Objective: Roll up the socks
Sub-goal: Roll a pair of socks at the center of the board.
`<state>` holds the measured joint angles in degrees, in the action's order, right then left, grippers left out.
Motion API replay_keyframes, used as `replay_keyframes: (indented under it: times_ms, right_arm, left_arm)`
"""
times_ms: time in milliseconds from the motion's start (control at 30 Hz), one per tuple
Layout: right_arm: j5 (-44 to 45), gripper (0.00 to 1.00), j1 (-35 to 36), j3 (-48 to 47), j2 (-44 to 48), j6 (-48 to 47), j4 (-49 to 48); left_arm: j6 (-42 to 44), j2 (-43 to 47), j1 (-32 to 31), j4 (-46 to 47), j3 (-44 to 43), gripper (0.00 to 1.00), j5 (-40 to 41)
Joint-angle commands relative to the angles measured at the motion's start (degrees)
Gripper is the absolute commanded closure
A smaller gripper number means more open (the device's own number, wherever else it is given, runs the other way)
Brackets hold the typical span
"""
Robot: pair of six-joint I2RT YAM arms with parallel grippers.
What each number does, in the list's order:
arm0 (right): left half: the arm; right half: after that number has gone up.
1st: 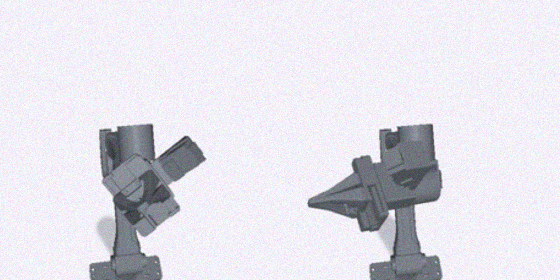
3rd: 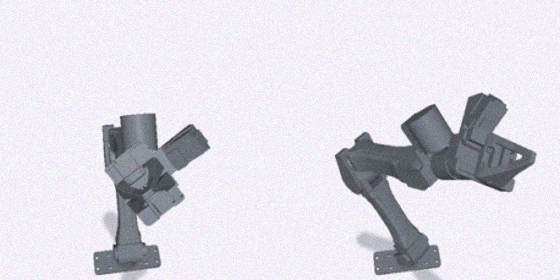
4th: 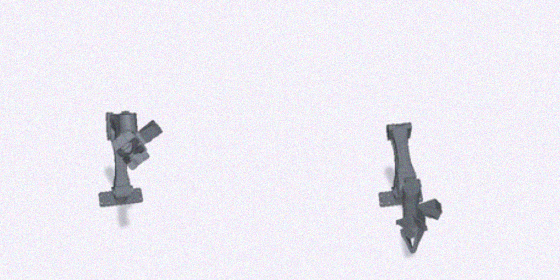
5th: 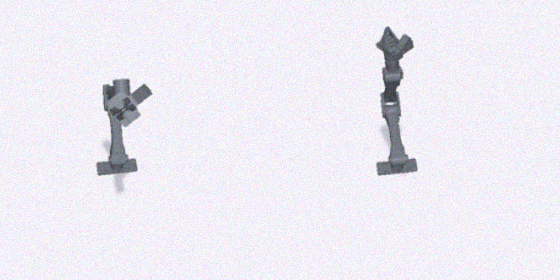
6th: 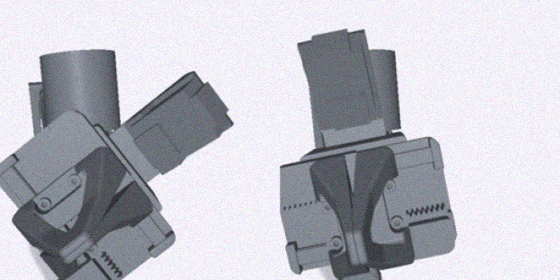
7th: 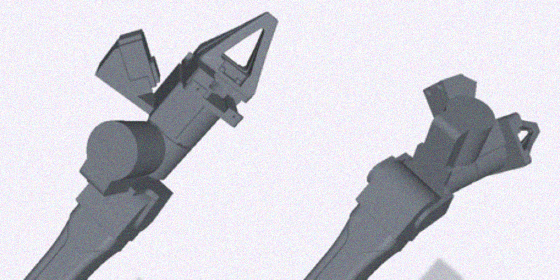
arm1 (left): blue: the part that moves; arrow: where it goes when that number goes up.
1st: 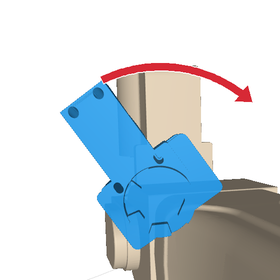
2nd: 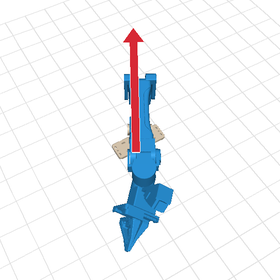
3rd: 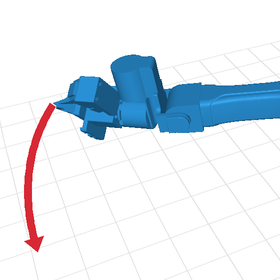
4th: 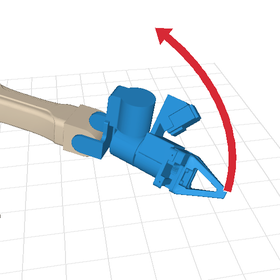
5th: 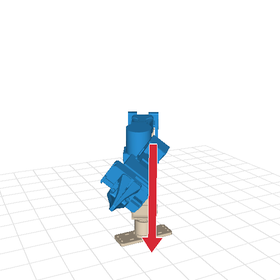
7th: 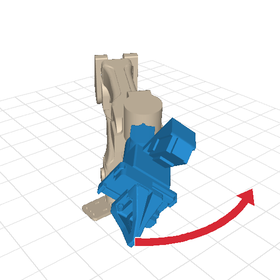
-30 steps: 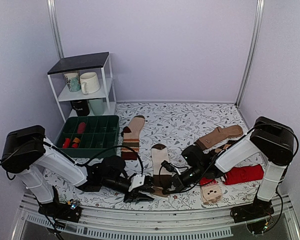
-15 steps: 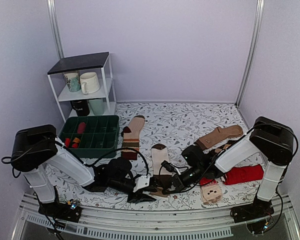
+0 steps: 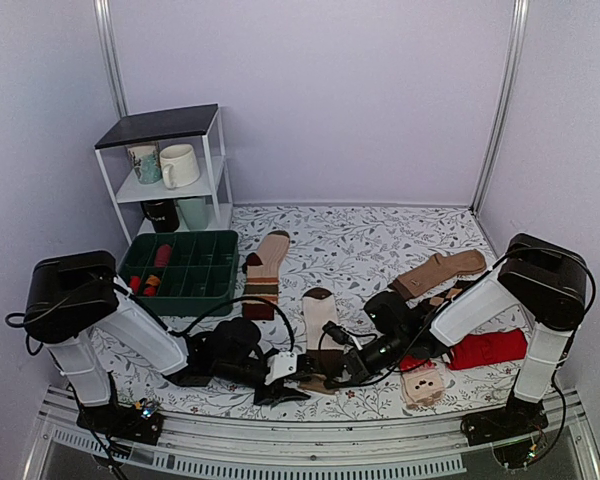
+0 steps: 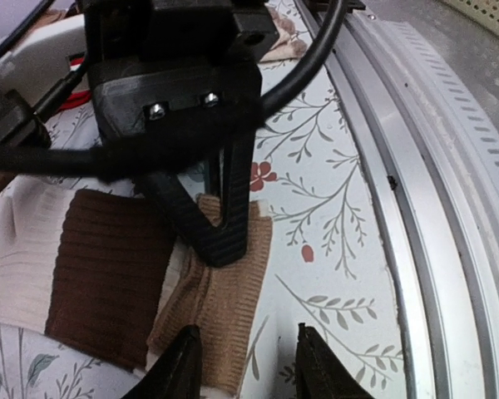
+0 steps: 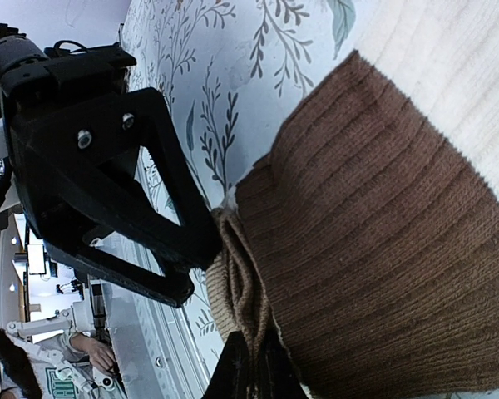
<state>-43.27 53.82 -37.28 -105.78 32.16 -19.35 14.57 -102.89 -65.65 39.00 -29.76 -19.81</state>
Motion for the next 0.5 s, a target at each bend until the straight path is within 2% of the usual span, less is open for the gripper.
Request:
replay_keyframes:
  times_ms: [0,467]
  right_arm:
    - [3.76,1.00,0.76,3.37,-4.43,0.18,11.18]
    - [3.49,1.00,0.70,3.38,-4.53,0.47,11.27]
  left_arm:
    - [0.04,2.36,-0.59,2.70,2.58,0.58,4.02]
    - [-0.22,-0.02,-0.63,1.03,1.10,0.58,3.06]
